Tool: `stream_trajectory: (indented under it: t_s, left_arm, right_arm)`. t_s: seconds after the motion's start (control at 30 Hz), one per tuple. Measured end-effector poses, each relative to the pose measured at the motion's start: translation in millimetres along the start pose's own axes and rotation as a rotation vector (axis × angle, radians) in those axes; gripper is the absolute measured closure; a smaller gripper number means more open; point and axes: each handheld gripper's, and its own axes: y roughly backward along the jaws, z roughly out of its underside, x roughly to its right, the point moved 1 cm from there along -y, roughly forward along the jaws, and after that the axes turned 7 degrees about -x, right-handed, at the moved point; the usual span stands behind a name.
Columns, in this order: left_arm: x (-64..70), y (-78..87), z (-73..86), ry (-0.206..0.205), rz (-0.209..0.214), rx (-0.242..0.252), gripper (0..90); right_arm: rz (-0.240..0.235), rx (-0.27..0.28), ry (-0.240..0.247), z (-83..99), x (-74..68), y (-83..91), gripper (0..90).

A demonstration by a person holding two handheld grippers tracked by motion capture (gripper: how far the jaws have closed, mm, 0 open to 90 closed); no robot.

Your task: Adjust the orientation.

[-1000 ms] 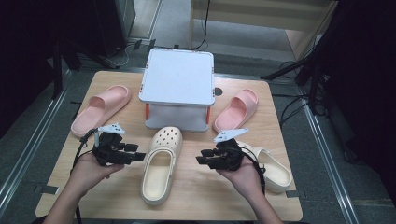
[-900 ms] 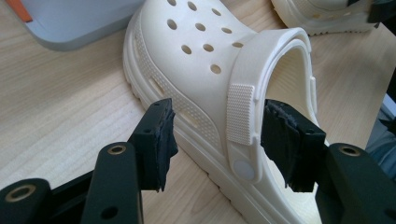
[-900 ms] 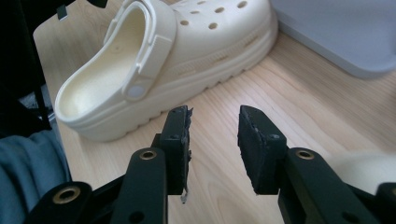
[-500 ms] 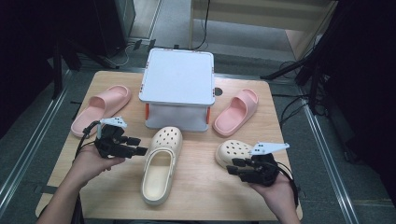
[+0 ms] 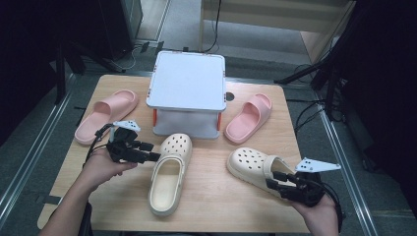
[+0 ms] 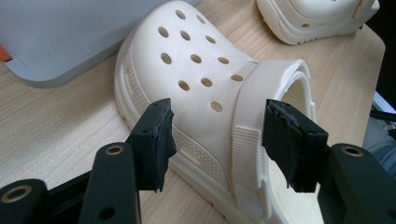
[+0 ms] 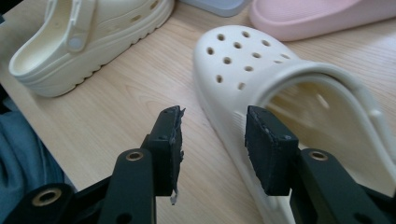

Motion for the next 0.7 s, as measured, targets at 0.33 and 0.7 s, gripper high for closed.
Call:
stream_trajectory:
  t_s: [0.33,0.7]
  left_arm:
    - [-3.0,0.5,2.8,0.009,0.001,0.005,43.1]
    - [-1.7,4.6,12.7,0.014,-0.020,0.013,43.1]
  right_arm:
    - [0.013,-0.097,-0.017,3.1,22.6,-22.1,53.9]
    - [0.000,-0.188,0.045,-8.2,24.0,-51.3,66.2]
